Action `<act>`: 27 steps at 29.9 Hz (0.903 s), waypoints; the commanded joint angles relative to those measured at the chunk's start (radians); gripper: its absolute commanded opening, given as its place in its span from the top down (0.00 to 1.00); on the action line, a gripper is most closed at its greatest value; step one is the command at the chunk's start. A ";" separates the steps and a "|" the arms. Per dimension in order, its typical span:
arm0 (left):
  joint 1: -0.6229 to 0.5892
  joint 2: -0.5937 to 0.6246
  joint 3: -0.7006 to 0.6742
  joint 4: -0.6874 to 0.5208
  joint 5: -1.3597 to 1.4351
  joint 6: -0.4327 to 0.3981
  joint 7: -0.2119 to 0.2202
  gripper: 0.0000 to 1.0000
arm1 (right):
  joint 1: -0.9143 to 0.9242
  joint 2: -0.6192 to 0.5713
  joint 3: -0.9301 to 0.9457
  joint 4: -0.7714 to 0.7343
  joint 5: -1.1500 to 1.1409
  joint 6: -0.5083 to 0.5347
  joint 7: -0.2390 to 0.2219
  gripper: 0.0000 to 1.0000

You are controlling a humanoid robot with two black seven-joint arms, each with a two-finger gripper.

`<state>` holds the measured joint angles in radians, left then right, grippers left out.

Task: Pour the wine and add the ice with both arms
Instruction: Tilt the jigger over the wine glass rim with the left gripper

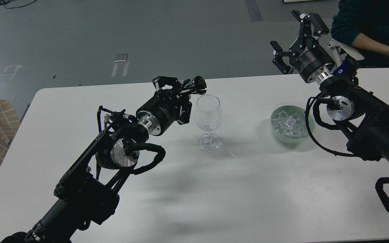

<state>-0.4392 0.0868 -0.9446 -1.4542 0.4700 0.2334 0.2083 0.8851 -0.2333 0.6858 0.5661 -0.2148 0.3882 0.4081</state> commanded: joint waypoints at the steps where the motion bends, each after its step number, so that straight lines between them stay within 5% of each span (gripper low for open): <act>1: -0.001 -0.004 0.010 -0.003 0.033 0.006 0.005 1.00 | 0.000 0.000 0.000 0.000 0.000 0.000 0.000 0.00; 27: 0.000 -0.006 0.032 -0.035 0.349 0.024 0.003 1.00 | -0.002 0.002 0.000 0.000 0.000 0.000 0.001 0.00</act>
<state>-0.4384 0.0777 -0.9156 -1.4765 0.8136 0.2578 0.2115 0.8835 -0.2317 0.6857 0.5660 -0.2148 0.3877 0.4088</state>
